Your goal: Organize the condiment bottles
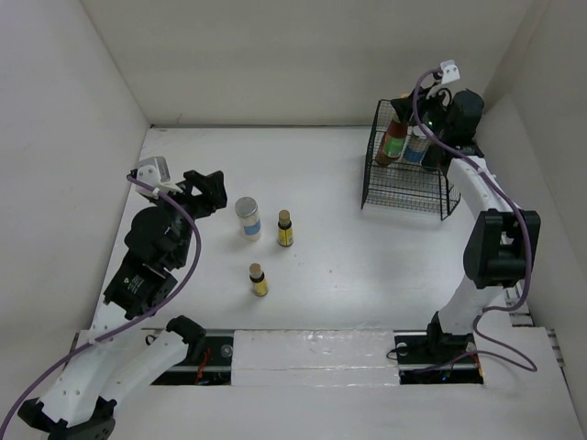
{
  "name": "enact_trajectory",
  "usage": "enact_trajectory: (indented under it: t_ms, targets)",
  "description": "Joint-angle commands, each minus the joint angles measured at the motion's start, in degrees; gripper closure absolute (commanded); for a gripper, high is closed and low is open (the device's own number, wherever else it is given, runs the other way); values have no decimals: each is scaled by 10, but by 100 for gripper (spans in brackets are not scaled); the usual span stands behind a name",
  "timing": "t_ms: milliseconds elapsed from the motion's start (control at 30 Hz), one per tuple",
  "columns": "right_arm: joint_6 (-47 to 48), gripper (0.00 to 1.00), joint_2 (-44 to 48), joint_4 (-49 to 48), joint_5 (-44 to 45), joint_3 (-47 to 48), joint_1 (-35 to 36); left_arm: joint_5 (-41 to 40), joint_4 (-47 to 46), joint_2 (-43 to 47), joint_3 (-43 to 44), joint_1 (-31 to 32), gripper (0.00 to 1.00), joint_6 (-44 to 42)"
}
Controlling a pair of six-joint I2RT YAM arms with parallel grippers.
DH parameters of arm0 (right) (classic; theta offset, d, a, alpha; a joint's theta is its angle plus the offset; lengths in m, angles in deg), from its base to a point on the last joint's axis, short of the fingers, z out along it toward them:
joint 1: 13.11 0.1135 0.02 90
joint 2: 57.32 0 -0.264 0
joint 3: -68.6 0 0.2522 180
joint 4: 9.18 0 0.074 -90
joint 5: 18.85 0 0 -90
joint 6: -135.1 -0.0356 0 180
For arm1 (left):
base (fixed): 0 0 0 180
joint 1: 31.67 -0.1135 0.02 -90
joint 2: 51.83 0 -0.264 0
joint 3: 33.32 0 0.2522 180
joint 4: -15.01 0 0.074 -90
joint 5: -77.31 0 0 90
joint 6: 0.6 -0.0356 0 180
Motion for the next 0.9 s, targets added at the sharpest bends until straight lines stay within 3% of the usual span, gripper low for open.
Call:
enact_trajectory:
  t_ms: [0,333,467,600,867]
  targets:
    - [12,76,26,-117,27,-20,3,5,-23,0,-1,-3,31,-6]
    - [23,73,43,-194,67,-135,25,5,-23,0,-1,-3,31,-6]
    - [23,62,43,-205,78,-163,31,10,-23,0,-1,-3,31,-6]
    - [23,44,48,-212,89,-189,36,16,-23,5,-1,-3,31,-6]
    - [18,29,84,-175,103,-188,36,21,-23,5,-1,-3,31,-6]
